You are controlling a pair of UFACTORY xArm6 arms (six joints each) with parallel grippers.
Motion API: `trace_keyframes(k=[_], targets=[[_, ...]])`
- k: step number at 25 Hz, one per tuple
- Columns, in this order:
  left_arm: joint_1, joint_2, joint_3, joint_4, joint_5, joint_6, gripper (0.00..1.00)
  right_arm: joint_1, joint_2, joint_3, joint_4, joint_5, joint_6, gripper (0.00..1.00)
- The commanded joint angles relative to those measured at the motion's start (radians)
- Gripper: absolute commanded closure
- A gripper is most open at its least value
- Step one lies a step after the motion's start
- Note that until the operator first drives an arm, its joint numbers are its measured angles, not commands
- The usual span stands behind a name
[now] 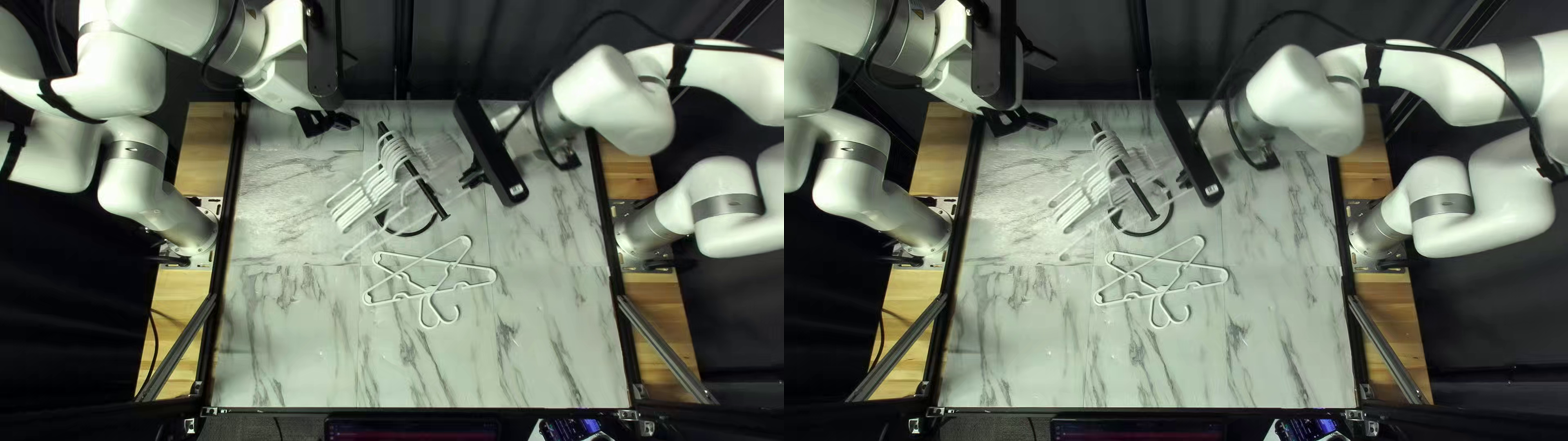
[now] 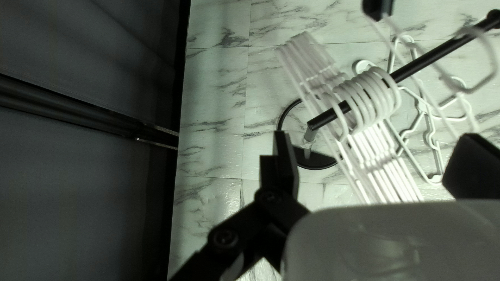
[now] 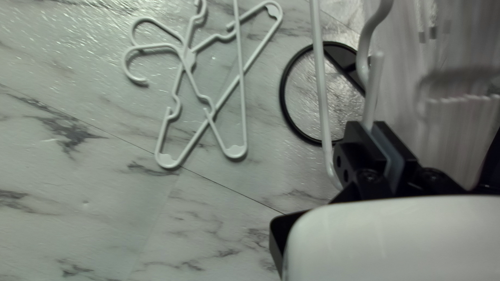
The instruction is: Remove hangers from rack and place onto table
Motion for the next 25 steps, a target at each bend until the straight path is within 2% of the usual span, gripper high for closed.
trace_keyframes(k=[1, 6, 8, 9, 21, 23, 25], targets=[[0.000, 0.000, 0.000, 0.000, 0.000, 0.000, 0.00, 0.099, -0.012, 0.032, -0.123, -0.034, 0.173, 1.00], [0.000, 0.000, 0.000, 0.000, 0.000, 0.000, 0.00, 0.208, -0.018, 0.047, -0.291, -0.016, 0.400, 1.00], [0.000, 0.000, 0.000, 0.000, 0.000, 0.000, 0.00, 0.239, -0.005, 0.045, -0.367, 0.015, 0.487, 1.00], [0.000, 0.000, 0.000, 0.000, 0.000, 0.000, 0.00, 0.254, -0.001, 0.046, -0.436, 0.045, 0.543, 1.00], [0.000, 0.000, 0.000, 0.000, 0.000, 0.000, 0.00, 0.258, 0.001, 0.044, -0.453, 0.052, 0.556, 1.00], [0.000, 0.000, 0.000, 0.000, 0.000, 0.000, 0.00, 0.278, -0.014, 0.061, -0.429, 0.067, 0.554, 1.00], [0.000, 0.000, 0.000, 0.000, 0.000, 0.000, 0.00, 0.383, 0.050, 0.004, -0.546, 0.166, 0.774, 1.00]])
